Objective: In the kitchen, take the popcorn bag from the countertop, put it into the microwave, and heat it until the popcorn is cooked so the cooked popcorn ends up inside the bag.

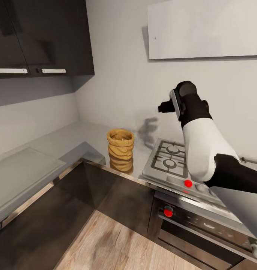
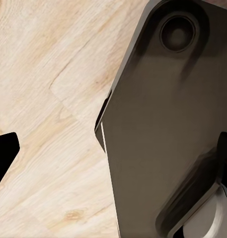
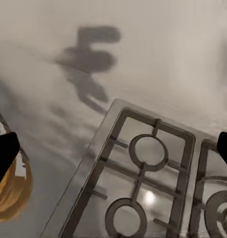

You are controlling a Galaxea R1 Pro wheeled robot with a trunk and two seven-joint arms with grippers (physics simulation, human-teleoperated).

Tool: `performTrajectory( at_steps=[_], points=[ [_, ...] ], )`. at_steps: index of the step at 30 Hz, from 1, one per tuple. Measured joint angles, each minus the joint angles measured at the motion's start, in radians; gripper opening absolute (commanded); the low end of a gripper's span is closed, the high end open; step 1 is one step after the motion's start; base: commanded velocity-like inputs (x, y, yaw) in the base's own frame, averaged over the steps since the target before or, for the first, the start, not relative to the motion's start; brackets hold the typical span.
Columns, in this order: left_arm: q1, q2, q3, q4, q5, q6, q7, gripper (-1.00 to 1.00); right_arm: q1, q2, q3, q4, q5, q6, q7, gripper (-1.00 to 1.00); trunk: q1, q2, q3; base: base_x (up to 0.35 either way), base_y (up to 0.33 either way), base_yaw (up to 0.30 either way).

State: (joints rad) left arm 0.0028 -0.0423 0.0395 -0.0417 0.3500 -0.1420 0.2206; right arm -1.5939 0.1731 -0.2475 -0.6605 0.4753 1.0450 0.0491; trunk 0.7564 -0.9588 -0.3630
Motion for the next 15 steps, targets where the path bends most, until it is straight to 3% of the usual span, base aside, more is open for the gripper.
performTrajectory(
  at_steps=[2, 3, 4, 5, 15],
  points=[
    [0.0, 0.0, 0.0, 0.0, 0.0, 0.0, 0.0, 1.0, 0.003, 0.0, -0.009, 0.009, -0.025, 0.0, -0.032, 1.0, 0.0, 0.0, 0.0, 0.0, 0.0, 0.0],
    [0.0, 0.0, 0.0, 0.0, 0.0, 0.0, 0.0, 1.0, 0.007, 0.0, -0.012, 0.013, -0.053, 0.0, -0.044, 1.0, 0.0, 0.0, 0.0, 0.0, 0.0, 0.0],
    [0.0, 0.0, 0.0, -0.001, 0.0, 0.0, 0.0, 1.0, 0.056, 0.0, -0.012, 0.017, -0.108, 0.0, -0.06, 1.0, 0.0, 0.0, 0.0, 0.0, 0.0, 0.0],
    [0.0, 0.0, 0.001, -0.001, 0.0, 0.0, 0.0, 1.0, 0.081, 0.0, -0.01, 0.018, -0.115, -0.021, -0.066, 1.0, 0.0, 0.0, 0.0, 0.0, 0.0, 0.0],
    [0.0, 0.0, 0.001, -0.001, 0.002, 0.0, 0.0, 1.0, 0.114, 0.0, -0.012, 0.017, -0.119, -0.047, -0.072, 1.0, 0.0, 0.0, 0.0, 0.0, 0.0, 0.0]
  ],
)
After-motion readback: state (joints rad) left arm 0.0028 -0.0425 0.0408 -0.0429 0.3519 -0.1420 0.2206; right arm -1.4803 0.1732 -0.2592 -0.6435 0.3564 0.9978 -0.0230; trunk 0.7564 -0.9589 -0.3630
